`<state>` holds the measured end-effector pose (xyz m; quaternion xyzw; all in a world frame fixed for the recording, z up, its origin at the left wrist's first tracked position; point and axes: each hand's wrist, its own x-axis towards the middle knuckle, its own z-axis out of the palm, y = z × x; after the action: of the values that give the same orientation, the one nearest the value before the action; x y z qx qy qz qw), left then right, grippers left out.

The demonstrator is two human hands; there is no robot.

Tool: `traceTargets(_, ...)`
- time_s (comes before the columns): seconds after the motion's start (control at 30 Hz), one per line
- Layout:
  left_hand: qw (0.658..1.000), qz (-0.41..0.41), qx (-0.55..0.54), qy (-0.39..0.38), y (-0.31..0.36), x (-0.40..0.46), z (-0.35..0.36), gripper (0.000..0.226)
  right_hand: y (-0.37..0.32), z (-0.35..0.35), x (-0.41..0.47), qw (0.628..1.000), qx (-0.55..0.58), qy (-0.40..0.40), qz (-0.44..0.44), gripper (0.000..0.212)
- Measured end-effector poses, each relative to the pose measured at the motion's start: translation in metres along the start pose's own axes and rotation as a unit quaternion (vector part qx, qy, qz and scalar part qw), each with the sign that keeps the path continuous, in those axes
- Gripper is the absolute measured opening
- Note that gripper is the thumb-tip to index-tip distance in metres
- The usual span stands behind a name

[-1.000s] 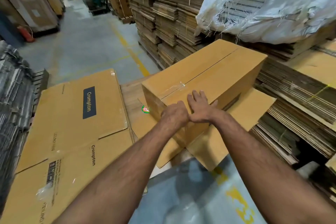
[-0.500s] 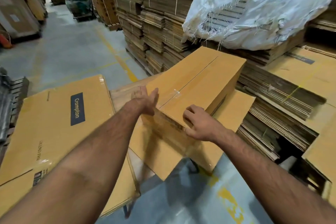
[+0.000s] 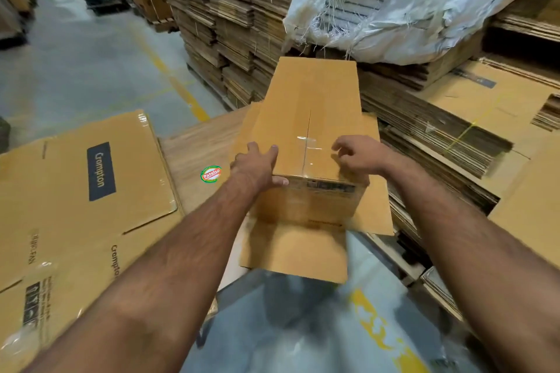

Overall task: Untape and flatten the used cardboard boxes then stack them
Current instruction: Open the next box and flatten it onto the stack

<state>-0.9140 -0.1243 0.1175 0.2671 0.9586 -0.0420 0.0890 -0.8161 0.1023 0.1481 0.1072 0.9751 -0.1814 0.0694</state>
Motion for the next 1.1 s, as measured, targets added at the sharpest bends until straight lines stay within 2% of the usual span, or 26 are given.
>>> traceTargets(0.1,1.000,-0.005,0.021,0.019,0.012,-0.012,0.007,0.091,-0.019,0.029,0.021,0.996,0.018,0.086,0.007,0.042)
traceTargets(0.23,0.998,-0.008,0.043,0.041,0.014,-0.024,0.013,0.089,-0.041,0.060,0.034,0.981,-0.019,0.189,0.045,0.033)
traceTargets(0.3,0.998,-0.013,0.056,0.038,0.014,-0.025,0.013,0.089,-0.044,0.063,0.037,0.974,-0.010,0.217,0.062,0.032)
traceTargets(0.5,0.996,-0.018,0.081,0.033,0.019,-0.024,0.013,0.090,-0.041,0.058,0.051,0.967,0.044,0.238,0.076,0.019)
traceTargets(0.73,0.995,-0.014,0.087,0.036,0.018,-0.023,0.015,0.089,-0.041,0.061,0.052,0.964,-0.015,0.260,0.049,0.020)
traceTargets(1.1,0.996,-0.024,0.078,0.023,0.020,-0.026,0.014,0.090,-0.042,0.064,0.056,0.965,-0.028,0.254,0.048,0.014)
